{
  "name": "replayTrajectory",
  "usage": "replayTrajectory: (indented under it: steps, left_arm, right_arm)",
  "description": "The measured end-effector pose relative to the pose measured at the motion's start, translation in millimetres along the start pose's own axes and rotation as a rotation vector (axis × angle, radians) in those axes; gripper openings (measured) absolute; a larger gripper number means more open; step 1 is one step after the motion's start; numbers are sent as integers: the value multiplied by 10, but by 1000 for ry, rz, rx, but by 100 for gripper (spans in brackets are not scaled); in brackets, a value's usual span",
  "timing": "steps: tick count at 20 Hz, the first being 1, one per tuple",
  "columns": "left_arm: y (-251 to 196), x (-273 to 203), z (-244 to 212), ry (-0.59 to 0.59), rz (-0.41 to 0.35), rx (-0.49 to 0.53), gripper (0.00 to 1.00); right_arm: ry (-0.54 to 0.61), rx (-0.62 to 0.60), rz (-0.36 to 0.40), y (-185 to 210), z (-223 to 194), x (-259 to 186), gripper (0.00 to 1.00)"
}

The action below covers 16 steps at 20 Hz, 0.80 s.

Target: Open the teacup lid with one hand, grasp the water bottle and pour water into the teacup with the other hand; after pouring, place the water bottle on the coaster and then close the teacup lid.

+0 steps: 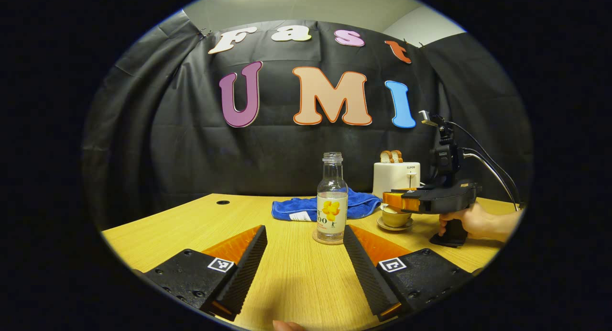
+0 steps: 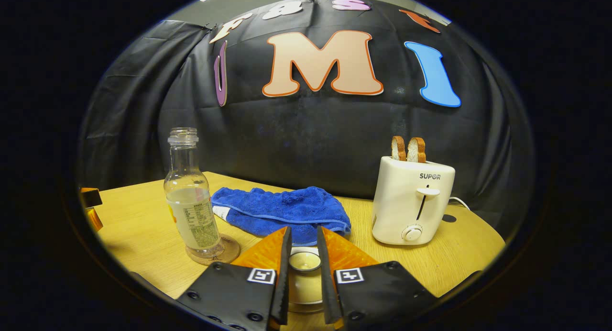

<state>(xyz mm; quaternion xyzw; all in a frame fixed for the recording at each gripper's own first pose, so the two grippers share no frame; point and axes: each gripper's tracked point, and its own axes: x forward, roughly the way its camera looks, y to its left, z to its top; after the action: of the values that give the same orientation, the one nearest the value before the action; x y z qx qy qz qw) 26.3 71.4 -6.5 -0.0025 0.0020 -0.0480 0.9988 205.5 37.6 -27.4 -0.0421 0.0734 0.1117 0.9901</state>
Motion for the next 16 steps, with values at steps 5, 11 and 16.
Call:
replayTrajectory:
  steps: [5, 11, 16]
  left_arm:
    - [2, 3, -8, 1, 0, 0, 94]
    - [-4, 2, -7, 0, 0, 0, 93]
    - [-3, 6, -4, 0, 2, -1, 94]
  right_arm:
    - [-8, 28, 7, -11, 8, -8, 59]
    - [-27, 43, -38, -118, 36, -51, 90]
    - [-130, 78, -133, -245, 154, -227, 96]
